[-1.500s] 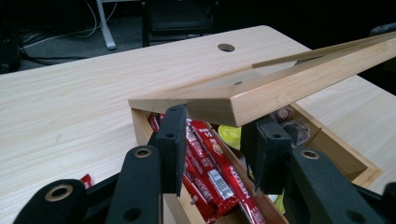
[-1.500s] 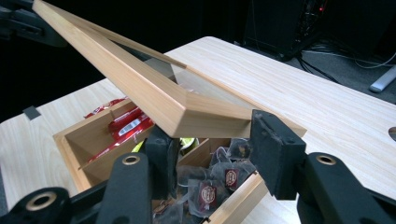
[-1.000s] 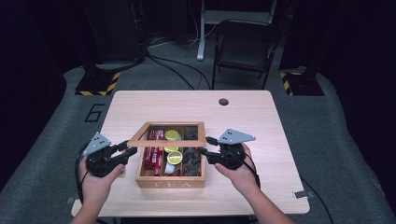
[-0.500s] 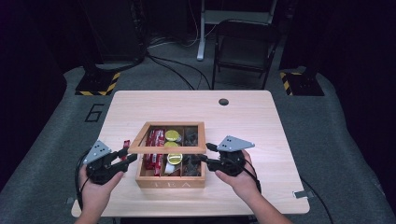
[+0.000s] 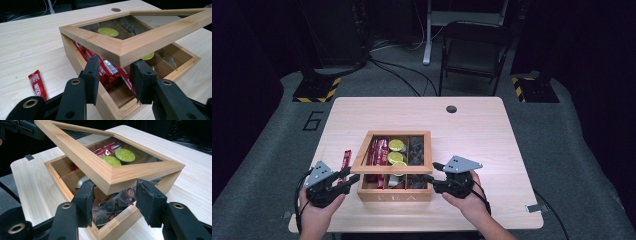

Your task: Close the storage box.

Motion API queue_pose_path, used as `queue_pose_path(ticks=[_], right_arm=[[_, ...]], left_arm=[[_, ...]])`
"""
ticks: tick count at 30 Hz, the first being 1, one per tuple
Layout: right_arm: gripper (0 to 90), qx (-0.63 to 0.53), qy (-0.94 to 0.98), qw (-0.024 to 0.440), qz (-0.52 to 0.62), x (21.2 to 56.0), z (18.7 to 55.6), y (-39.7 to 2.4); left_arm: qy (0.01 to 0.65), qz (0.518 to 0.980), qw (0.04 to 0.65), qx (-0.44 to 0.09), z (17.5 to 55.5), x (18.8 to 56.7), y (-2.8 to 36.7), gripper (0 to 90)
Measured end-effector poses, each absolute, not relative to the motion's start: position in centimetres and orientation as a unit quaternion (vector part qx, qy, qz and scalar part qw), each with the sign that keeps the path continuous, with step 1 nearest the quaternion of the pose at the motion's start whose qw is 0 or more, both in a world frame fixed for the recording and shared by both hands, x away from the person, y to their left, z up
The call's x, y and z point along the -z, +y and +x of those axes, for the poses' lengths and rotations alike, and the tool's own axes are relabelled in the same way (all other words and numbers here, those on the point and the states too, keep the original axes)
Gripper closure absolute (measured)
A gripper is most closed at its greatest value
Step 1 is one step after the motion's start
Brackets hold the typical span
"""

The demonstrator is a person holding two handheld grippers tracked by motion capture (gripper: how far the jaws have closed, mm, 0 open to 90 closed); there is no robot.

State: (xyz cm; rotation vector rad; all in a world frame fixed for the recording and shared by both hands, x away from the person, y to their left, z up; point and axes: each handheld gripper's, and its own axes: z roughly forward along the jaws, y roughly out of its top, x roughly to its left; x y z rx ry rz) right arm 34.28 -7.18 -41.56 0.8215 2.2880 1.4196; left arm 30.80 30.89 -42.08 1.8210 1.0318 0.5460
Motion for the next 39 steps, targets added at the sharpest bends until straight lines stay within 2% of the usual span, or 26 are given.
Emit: queue_pose_path(ticks=[21, 39], right_arm=[[45.8, -0.481, 0.812, 0.153, 0.293, 44.2, 33.4, -7.0], [44.4, -0.459, 0.826, 0.145, 0.293, 45.7, 33.3, -6.7]], left_arm=[[0.428, 0.749, 0.464, -0.202, 30.1, 44.9, 31.0, 59.3], [0.412, 0.775, 0.439, -0.193, 30.0, 45.9, 30.2, 51.6]])
